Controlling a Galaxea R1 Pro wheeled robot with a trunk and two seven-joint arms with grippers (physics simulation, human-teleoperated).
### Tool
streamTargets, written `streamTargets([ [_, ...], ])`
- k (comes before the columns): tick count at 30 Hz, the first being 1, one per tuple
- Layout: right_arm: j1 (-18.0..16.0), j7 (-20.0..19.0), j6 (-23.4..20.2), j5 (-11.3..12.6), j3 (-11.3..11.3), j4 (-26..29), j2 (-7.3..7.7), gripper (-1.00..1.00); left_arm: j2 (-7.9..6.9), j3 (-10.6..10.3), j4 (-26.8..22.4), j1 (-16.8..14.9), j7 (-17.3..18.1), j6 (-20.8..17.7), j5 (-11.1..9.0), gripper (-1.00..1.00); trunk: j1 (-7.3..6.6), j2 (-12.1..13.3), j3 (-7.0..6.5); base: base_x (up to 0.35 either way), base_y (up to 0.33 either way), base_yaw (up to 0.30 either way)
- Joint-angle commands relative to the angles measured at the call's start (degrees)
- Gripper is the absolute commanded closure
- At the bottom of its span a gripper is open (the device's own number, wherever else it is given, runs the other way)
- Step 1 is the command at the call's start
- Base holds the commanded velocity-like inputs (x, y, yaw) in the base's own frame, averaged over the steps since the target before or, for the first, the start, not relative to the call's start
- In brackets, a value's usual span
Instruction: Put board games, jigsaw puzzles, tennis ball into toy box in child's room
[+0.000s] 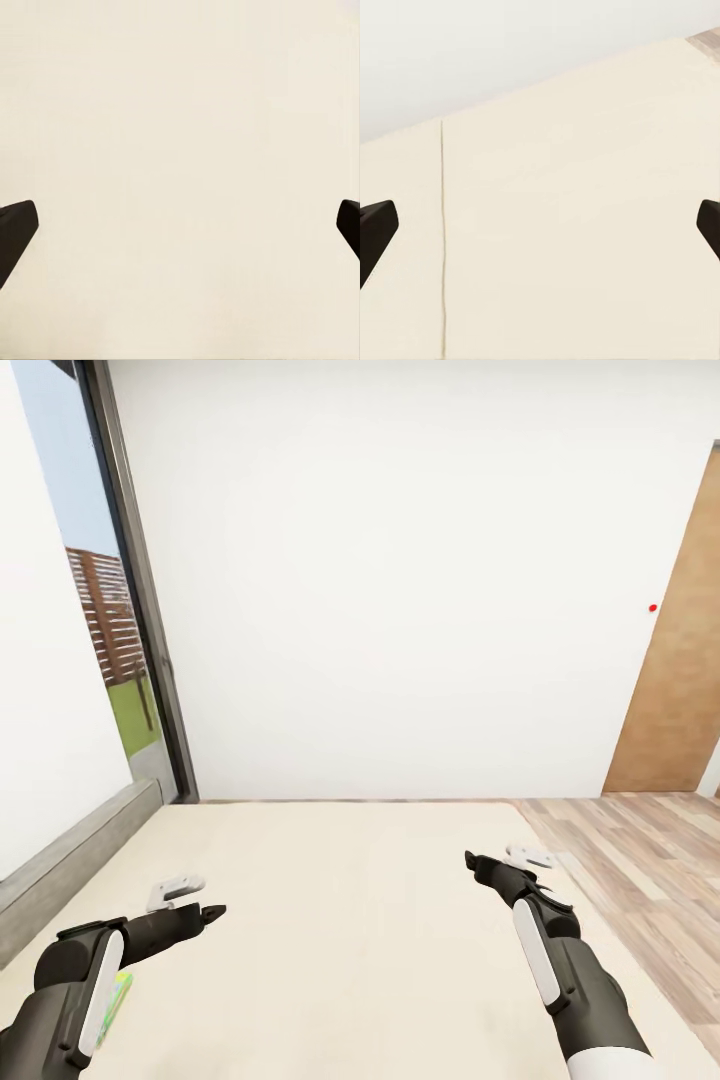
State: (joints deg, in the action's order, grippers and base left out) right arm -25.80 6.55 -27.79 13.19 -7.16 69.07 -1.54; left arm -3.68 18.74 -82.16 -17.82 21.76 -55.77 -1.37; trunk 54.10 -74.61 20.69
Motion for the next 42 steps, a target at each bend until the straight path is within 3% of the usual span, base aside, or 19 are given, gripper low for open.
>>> streamTargets([
  [1,-0.04,0.40,-0.25,0.61,-0.05,0.10,-0.05,-1.00,0.00,0.06,-0.01,-0.04,0.13,-0.31,-0.12,-1.00,0.01,-0.05,0.07,0.097,0.285,0.000],
  [21,-0.04,0.40,-0.25,0.61,0.02,0.10,-0.05,-1.00,-0.01,0.06,-0.01,-0.03,0.13,-0.31,-0.12,-1.00,0.01,-0.05,0.07,0.037,0.241,0.000],
  [42,-0.04,0.43,-0.29,0.61,-0.04,0.09,-0.05,-1.00,-0.01,0.13,0.25,-0.03,-0.02,-0.31,0.07,-1.00,0.01,-0.05,0.07,0.005,0.134,0.000],
])
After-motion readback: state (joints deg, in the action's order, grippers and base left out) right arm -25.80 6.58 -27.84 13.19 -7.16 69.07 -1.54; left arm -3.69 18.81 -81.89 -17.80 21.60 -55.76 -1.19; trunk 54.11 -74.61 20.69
